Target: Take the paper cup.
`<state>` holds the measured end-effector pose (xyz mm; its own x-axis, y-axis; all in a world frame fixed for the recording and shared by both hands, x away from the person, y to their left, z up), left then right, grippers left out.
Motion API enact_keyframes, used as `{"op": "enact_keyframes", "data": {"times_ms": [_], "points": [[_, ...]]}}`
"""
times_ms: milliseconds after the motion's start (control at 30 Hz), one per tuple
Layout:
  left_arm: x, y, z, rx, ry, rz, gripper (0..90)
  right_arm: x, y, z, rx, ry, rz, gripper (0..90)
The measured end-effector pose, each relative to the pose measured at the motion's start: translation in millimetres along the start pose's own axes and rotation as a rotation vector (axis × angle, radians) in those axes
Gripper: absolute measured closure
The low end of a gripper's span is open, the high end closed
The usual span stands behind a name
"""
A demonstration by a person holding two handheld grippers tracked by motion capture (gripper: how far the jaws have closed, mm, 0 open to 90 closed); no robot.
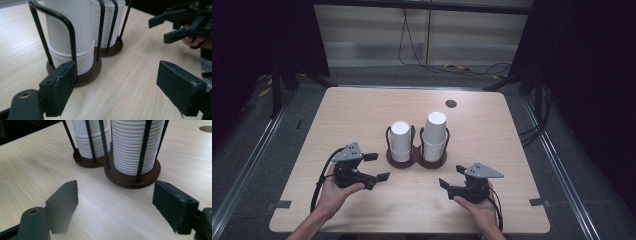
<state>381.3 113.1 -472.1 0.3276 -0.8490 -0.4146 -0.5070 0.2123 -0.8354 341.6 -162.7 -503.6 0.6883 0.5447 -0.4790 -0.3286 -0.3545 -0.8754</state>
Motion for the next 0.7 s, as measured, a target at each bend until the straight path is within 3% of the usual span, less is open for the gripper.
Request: {"op": "enact_keyframes", "data": {"times_ms": [100, 167, 233, 300, 400, 567, 700], "points": [[-3.5, -7.5, -2.9, 0.012, 0.026, -0.024, 15.9, -1.3, 1.4, 3.1, -0.007, -0.004, 0.024, 18.4], [-3.6, -13.0, -0.4, 0.02, 0.004, -0.007, 16.6, -0.6, 3.1, 3.3, 0.0, -0.015, 0.037, 17.8], [-4.0, -19.0, 0.2, 0.018, 0.012, -0.018, 16.7, -0.7, 3.6, 2.5, 0.004, -0.016, 0.039, 17.8], [-4.7, -23.8, 1.9, 0.032, -0.001, 0.003, 18.7, -0.6, 2.9, 2.4, 0.011, -0.023, 0.033, 17.8], [-10.5, -35.3, 3.7, 0.047, -0.015, -0.042, 19.0, -0.2, 3.5, 3.0, 0.009, -0.033, 0.035, 17.4], [-15.9, -49.7, 4.6, 0.059, -0.015, -0.046, 19.2, 0.2, 4.8, 4.0, 0.024, -0.045, 0.055, 16.9], [-14.0, -54.3, 7.5, 0.05, -0.016, -0.055, 20.0, -0.5, 2.4, 5.1, 0.013, -0.049, 0.042, 16.9]]}}
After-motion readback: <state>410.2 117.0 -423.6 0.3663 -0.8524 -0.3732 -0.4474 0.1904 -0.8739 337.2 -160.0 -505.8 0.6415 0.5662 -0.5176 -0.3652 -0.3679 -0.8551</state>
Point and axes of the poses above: each handheld gripper's, and its own axes: x roughly forward along the jaws, y roughly out of its underside, z roughly to its left, the point moved 7 cm from there along x, roughly forward along the jaws, and after that the axes turned 11 degrees about -x, right-handed, at the moved point
